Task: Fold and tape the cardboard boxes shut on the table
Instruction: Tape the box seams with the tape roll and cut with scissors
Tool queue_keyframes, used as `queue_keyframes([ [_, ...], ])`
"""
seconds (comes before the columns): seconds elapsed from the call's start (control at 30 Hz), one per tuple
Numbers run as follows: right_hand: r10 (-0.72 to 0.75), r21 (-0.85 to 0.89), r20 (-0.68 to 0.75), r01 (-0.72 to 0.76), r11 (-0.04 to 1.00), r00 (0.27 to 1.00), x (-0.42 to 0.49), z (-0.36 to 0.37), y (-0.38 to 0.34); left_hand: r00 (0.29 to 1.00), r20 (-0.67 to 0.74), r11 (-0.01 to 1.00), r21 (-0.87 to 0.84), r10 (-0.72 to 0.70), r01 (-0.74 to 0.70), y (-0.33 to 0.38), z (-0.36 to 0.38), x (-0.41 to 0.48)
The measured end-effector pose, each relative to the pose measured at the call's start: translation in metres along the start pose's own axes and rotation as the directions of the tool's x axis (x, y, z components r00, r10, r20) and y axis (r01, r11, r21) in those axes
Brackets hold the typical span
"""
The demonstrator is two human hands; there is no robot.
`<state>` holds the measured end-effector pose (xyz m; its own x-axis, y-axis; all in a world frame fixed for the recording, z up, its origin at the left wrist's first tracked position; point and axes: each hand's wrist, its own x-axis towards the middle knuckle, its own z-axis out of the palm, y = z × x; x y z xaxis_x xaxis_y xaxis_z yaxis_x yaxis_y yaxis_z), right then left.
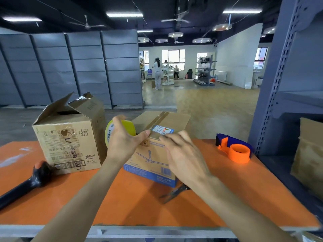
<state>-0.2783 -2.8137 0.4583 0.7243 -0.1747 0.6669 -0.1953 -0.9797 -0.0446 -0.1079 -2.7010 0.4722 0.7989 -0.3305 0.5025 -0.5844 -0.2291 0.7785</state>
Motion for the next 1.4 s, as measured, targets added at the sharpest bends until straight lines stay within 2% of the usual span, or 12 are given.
queue_keyframes([
  [0.17, -0.026, 0.225, -0.022, 0.03, 0.974, 0.999, -0.002, 0.002, 0.01, 0.999, 0.038, 1.0, -0.002, -0.014, 0.014, -0.006, -0.004, 0.013],
  [0.27, 0.001, 0.239, -0.043, 0.009, 0.971, 0.999, -0.006, 0.003, 0.027, 0.999, 0.046, 1.0, -0.013, -0.019, 0.019, -0.01, -0.007, 0.02],
  [0.33, 0.134, 0.245, 0.015, -0.133, 0.96, 0.991, -0.003, 0.004, 0.048, 0.997, 0.068, 0.999, -0.019, -0.039, 0.04, -0.012, -0.011, 0.025],
  [0.43, 0.356, 0.252, 0.169, -0.39, 0.886, 0.919, 0.006, 0.001, 0.087, 0.991, 0.119, 0.998, -0.017, -0.062, 0.064, -0.014, -0.016, 0.032],
  [0.5, 0.39, 0.301, 0.274, -0.464, 0.833, 0.879, 0.013, 0.002, 0.104, 0.988, 0.139, 0.998, -0.015, -0.063, 0.065, -0.013, -0.017, 0.035],
  [0.67, 0.274, 0.475, 0.386, -0.444, 0.76, 0.881, 0.034, 0.009, 0.114, 0.982, 0.179, 0.998, -0.027, -0.055, 0.06, -0.013, -0.019, 0.039],
  [0.8, 0.268, 0.498, 0.414, -0.463, 0.734, 0.87, 0.041, 0.018, 0.115, 0.979, 0.192, 0.997, -0.014, -0.066, 0.07, -0.013, -0.02, 0.041],
  [0.93, 0.278, 0.508, 0.406, -0.468, 0.723, 0.87, 0.038, 0.02, 0.111, 0.986, 0.162, 0.999, 0.007, -0.035, 0.034, -0.014, -0.019, 0.036],
  [1.07, 0.252, 0.509, 0.468, -0.491, 0.707, 0.847, 0.023, 0.025, 0.092, 0.995, 0.097, 1.0, 0.002, -0.022, 0.022, -0.013, -0.018, 0.029],
  [1.17, 0.18, 0.541, 0.468, -0.442, 0.716, 0.865, 0.005, 0.037, 0.07, 0.999, 0.027, 0.999, -0.022, -0.034, 0.035, -0.012, -0.023, 0.023],
  [1.4, 0.142, 0.622, 0.436, -0.411, 0.666, 0.889, 0.002, 0.038, 0.046, 1.0, -0.015, 1.0, 0.029, 0.004, -0.003, -0.011, -0.04, 0.008],
])
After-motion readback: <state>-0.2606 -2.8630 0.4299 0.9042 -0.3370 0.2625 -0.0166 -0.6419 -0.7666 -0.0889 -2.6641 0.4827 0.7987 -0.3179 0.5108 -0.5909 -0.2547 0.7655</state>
